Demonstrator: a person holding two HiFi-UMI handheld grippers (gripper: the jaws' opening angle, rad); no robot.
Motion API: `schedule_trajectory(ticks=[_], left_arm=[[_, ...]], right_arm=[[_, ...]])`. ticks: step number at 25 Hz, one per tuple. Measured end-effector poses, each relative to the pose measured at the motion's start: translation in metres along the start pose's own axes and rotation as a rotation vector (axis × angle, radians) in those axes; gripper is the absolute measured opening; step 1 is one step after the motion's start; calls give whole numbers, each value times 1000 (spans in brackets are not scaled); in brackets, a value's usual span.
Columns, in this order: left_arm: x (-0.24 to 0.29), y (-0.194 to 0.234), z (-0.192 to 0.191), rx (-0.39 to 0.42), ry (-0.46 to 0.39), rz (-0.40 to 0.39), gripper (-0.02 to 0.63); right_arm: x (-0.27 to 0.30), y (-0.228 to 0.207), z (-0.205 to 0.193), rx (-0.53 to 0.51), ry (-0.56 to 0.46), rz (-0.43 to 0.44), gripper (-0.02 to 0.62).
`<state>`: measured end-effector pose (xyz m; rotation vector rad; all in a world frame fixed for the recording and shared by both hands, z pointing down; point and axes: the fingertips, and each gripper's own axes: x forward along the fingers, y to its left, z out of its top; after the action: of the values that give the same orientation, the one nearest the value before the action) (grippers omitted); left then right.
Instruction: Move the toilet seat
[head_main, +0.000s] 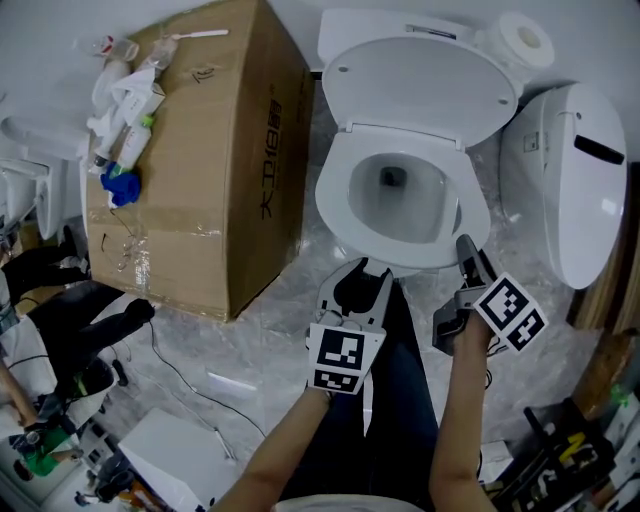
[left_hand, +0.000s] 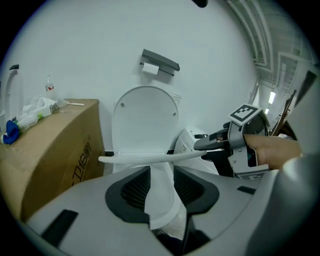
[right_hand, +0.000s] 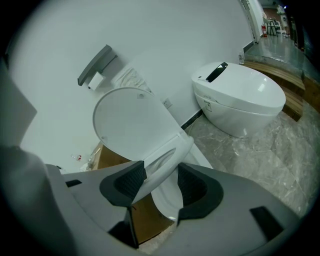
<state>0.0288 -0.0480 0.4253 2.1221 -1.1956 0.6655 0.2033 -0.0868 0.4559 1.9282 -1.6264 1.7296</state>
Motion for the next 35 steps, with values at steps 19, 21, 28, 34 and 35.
schedule_trajectory(ticks=[19,21,28,34,35], left_arm=[[9,12,59,-3,-96,15,103],[10,13,64,-5,-101,15,103],[12,14,80,-42,-114,7,103],[15,16,93,-35,-130,9,103],[16,16,95,-34,-132,9,103]], right_arm=[[4,29,41,80,-42,21,236],[4,31,43,86,-44,29,236],[0,38,54,61,-86,26,327],[-9,50,63,21,-135,49,325],[-11,52,64,17,-140,53,325]])
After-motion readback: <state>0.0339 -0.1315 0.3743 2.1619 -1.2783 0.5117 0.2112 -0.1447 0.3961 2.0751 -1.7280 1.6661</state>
